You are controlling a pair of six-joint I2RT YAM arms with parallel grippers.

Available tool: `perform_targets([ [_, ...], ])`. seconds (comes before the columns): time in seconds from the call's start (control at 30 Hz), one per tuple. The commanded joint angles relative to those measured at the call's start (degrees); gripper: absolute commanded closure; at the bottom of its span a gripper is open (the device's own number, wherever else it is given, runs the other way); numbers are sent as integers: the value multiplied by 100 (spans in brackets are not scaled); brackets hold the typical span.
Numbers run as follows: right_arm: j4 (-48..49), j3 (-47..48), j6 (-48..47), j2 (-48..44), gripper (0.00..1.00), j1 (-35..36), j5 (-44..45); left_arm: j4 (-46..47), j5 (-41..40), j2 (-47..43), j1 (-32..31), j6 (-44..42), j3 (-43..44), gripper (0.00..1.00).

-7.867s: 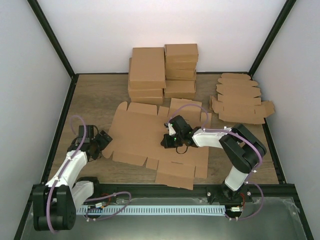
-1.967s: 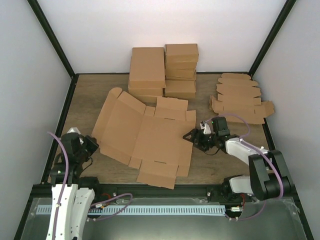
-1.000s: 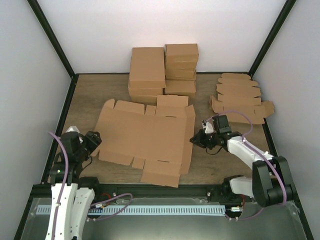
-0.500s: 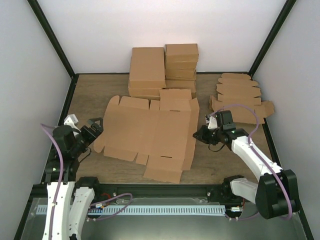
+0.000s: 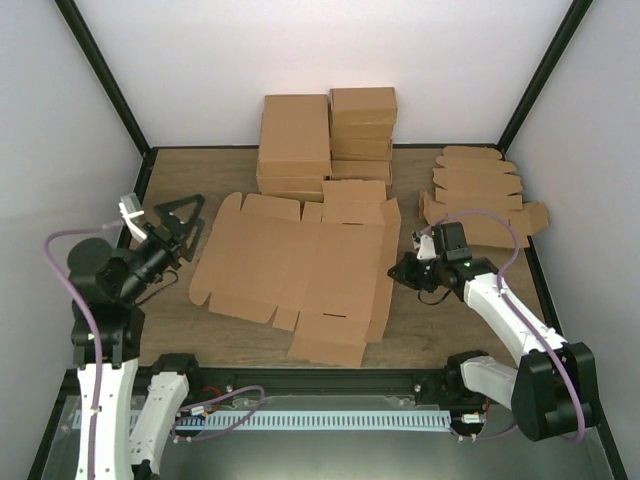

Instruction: Fold the paper box

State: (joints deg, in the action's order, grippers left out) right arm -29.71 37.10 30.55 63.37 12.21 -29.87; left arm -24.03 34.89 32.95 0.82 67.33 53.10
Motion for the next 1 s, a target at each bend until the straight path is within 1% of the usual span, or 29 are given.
perform_targets([
  [0.0, -61, 89, 30, -132, 99, -23, 162, -201, 39, -17, 9, 674, 635, 1],
  [0.07, -84, 75, 41, -148, 99, -17, 212, -403, -151, -42, 7, 692, 641, 2],
  [0.1, -93, 80, 44, -146, 99, -17, 221, -421, -132, -35, 6, 781, 595, 4],
  [0.13, -92, 84, 46, -148, 99, -19, 214, -399, -83, -28, 6, 894, 530, 9],
  [0.2, -89, 99, 48, -149, 99, -17, 191, -268, -9, -23, 6, 994, 441, 12],
  [0.27, -87, 119, 41, -137, 99, -21, 167, -326, -40, -38, 10, 1030, 416, 16],
  [0.5, -76, 157, 25, -152, 99, -21, 82, -239, -51, -88, 6, 976, 345, 16],
  [0.6, -65, 132, 26, -157, 99, -23, 55, -132, -14, -87, 7, 1074, 253, 15],
  [0.83, -62, 72, -4, -177, 99, -18, 63, -227, -128, -109, 7, 1225, 251, 15],
  [0.97, -139, 105, -46, -175, 99, -21, 85, -118, -53, -120, 6, 1213, 242, 20],
])
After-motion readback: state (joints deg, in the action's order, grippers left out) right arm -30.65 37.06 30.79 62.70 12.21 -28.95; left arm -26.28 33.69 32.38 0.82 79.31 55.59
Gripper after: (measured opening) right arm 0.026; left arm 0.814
